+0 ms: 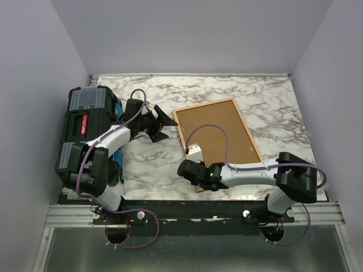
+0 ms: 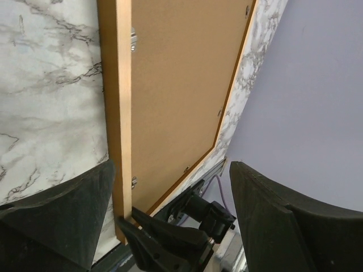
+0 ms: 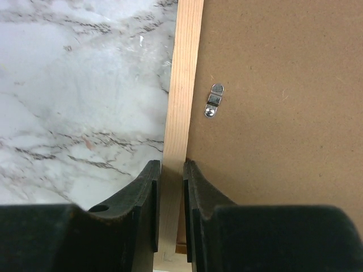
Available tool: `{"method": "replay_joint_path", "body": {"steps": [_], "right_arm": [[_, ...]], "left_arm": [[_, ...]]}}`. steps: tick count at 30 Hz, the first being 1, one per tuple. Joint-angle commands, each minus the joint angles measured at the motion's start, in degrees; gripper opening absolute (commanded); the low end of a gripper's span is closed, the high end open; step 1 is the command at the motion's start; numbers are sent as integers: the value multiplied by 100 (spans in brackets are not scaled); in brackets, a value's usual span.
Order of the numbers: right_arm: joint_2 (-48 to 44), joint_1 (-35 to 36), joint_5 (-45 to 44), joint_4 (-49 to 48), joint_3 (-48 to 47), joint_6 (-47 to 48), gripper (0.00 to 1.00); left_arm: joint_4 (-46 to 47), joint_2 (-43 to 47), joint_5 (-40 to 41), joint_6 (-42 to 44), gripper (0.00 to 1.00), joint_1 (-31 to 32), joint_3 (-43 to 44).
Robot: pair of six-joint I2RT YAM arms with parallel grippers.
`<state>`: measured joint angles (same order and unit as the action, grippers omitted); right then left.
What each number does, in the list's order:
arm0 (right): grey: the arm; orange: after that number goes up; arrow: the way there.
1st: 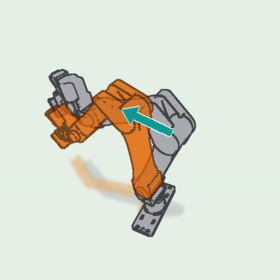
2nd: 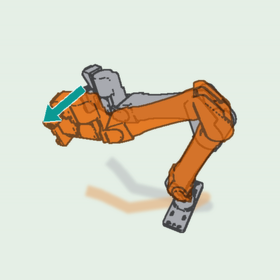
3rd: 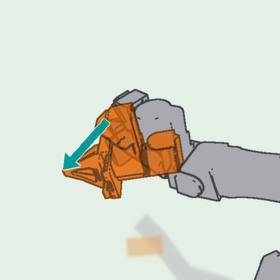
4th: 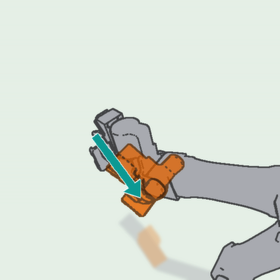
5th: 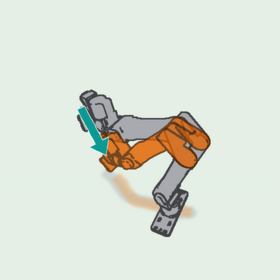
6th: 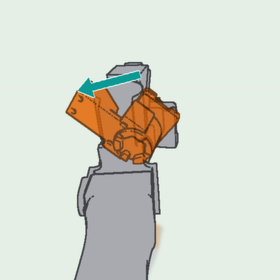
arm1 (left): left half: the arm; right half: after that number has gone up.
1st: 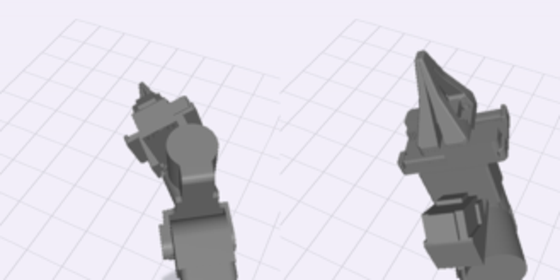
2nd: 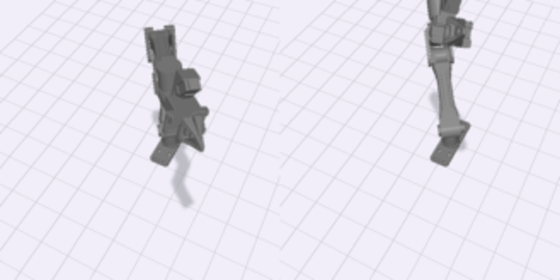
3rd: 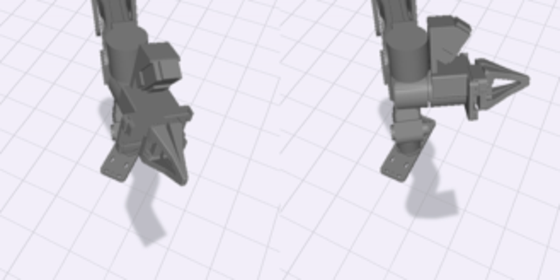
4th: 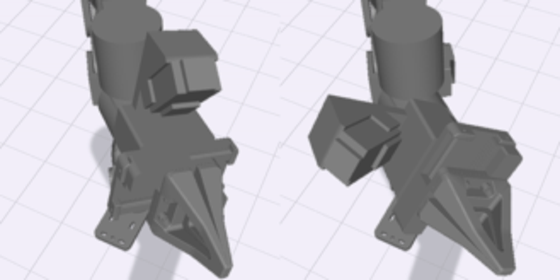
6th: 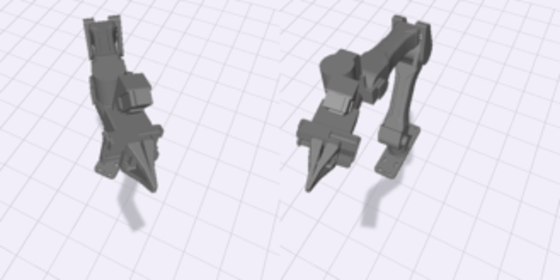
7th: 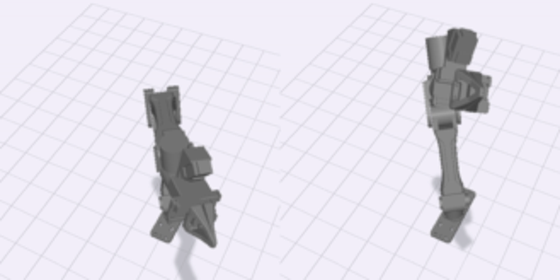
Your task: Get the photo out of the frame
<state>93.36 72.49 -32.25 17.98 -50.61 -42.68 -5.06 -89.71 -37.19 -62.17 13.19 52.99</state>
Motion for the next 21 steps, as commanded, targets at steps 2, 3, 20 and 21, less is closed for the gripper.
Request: {"method": "replay_joint_path", "body": {"steps": [2,3,20,21], "right_arm": [[-894,-405,957,-1127,643,735,0],[-1064,-492,1164,-1270,767,821,0],[-2390,-911,2680,-1740,1527,1838,0],[-2452,-912,2735,-1741,1579,1856,0]], "left_arm": [[105,-31,67,45,83,105,-30],[43,8,160,138,83,134,-9],[1472,2190,1501,-661,83,999,-2211],[1552,2247,1620,-734,83,1099,-2318]]}}
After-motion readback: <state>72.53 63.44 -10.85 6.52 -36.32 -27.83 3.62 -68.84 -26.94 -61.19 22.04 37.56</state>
